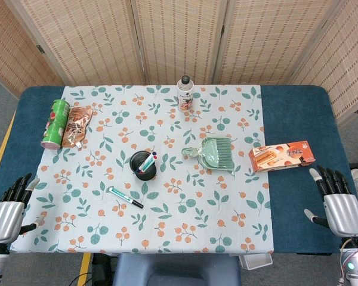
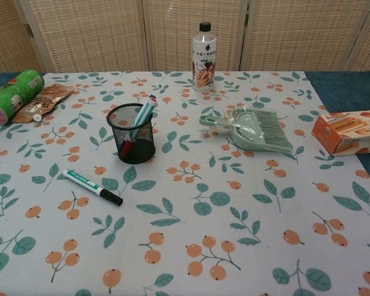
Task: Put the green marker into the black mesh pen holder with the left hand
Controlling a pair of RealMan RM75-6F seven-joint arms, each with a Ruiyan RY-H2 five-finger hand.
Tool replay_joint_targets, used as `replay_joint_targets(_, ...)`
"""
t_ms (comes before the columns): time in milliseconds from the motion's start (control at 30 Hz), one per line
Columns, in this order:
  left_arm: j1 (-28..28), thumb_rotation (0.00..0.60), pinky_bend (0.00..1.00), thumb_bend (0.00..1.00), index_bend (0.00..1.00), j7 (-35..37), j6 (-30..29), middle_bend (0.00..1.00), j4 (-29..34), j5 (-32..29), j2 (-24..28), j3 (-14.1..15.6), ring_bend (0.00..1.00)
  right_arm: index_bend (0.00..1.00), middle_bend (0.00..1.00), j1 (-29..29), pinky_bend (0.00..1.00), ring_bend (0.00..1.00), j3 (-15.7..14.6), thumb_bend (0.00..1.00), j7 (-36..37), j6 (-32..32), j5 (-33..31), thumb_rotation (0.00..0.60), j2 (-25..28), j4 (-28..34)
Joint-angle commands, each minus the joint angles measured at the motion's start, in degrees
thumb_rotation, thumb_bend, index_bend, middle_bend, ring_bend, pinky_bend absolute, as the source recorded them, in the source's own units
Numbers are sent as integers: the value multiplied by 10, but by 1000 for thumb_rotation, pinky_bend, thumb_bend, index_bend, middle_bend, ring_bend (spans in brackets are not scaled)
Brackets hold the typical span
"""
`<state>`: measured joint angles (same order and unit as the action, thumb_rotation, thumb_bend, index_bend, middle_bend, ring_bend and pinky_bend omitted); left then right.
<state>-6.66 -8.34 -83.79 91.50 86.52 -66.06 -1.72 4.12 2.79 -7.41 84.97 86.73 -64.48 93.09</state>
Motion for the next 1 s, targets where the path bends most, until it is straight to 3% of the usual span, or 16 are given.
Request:
replay_joint_targets(33,-1,600,217,223,0,-1,1,0,-1,-1,-1,0,0,0,0,0,0,0,0,150,1,0,0,600,0,0)
replay_joint_targets(467,-6,600,217,223,0,8,2,0,-3,11,0,1,0,0,0,3,0,0,1,150,13,-4,4,600,4,-2)
replay_joint_targets(533,-9,600,217,223,0,15,-1,24,-9,22,-1,1,43,0,0,3,0,0,1,150,13,-5,2,600,5,-2)
replay_joint_targets(633,-14,600,325,223,0,23,10,391,0,22,10,3,370,0,0,1,0,0,2,150,13,-2,-2,600,5,-1)
replay_joint_targets(667,-17,600,432,222,0,24,15,541,4,23,16,3,517,0,0,1,0,0,3,150,14,-2,-2,600,5,0)
replay_joint_targets(700,-20,600,530,222,0,23,17,614,6,25,20,2,600,0,0,1,0,0,4,150,15,-1,-3,600,5,-1)
replay_joint_targets(800,-28,600,770,223,7,14,10,787,2,43,24,-1,769,0,0,4,0,0,7,150,14,-5,-8,600,3,-3)
replay_joint_targets(900,-39,600,869,223,82,35,11,892,-5,76,29,5,863,0,0,7,0,0,7,150,12,-14,-12,600,2,-4)
replay_joint_targets(1000,-61,600,907,223,173,52,31,935,-3,106,41,13,899,0,0,10,0,0,5,150,7,-20,-12,600,0,-4)
